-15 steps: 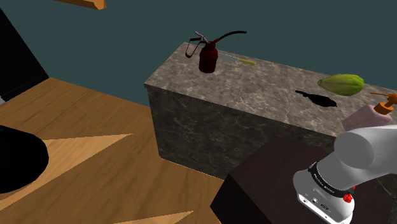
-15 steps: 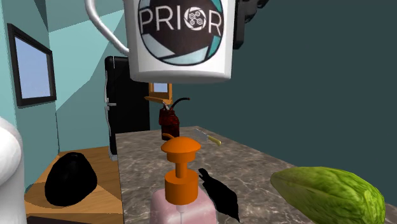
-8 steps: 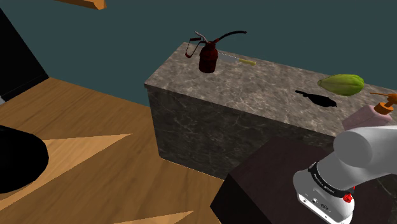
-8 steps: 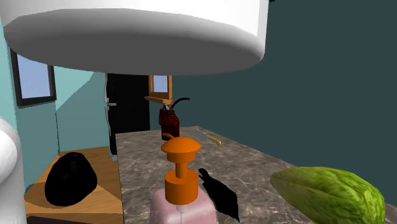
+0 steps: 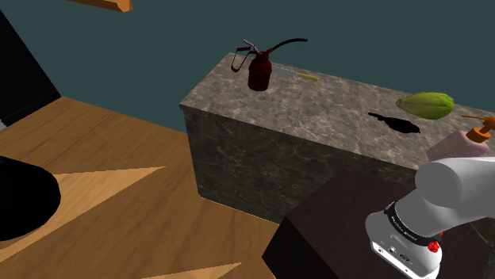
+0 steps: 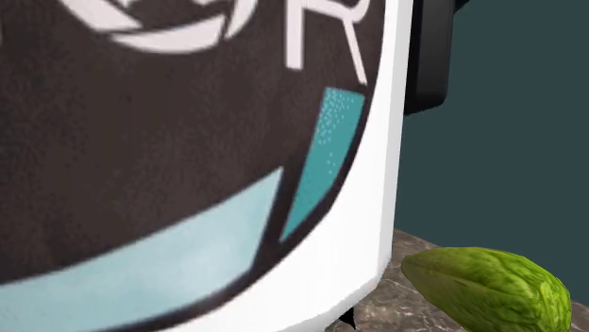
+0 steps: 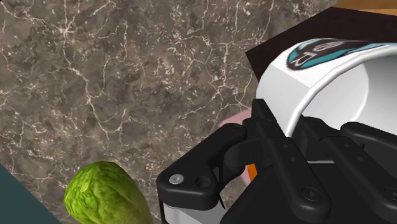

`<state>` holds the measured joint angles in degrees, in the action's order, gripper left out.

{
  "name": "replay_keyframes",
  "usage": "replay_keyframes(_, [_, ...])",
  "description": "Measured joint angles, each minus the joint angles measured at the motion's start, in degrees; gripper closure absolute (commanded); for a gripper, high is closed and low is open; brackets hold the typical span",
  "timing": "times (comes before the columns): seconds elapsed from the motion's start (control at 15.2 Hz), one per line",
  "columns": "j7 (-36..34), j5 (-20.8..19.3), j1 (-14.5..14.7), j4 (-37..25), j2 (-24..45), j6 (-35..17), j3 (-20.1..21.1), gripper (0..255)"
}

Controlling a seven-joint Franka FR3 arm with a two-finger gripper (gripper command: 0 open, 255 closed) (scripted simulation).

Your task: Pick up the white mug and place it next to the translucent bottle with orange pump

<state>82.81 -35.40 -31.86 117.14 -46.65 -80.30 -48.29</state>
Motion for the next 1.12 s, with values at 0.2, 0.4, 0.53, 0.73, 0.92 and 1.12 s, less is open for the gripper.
replay_keyframes(0.2, [-0.5, -0.8, -0.2, 2.5, -0.7, -2.1, -1.0, 255])
replay_keyframes(0.4, [-1.0, -1.6, -0.6, 5.0, -1.4, -3.9, -1.7, 255])
replay_keyframes(0.53, [-1.3, -2.2, -0.9, 6.5, -1.9, -5.0, -2.3, 255])
replay_keyframes(0.73, [-1.7, -3.1, -1.3, 8.9, -2.5, -6.9, -3.2, 255])
replay_keyframes(0.92, [-2.0, -4.0, -1.4, 10.7, -2.8, -8.7, -4.5, 255])
replay_keyframes(1.12, [-2.6, -4.9, -1.7, 13.0, -3.3, -10.5, -5.3, 255])
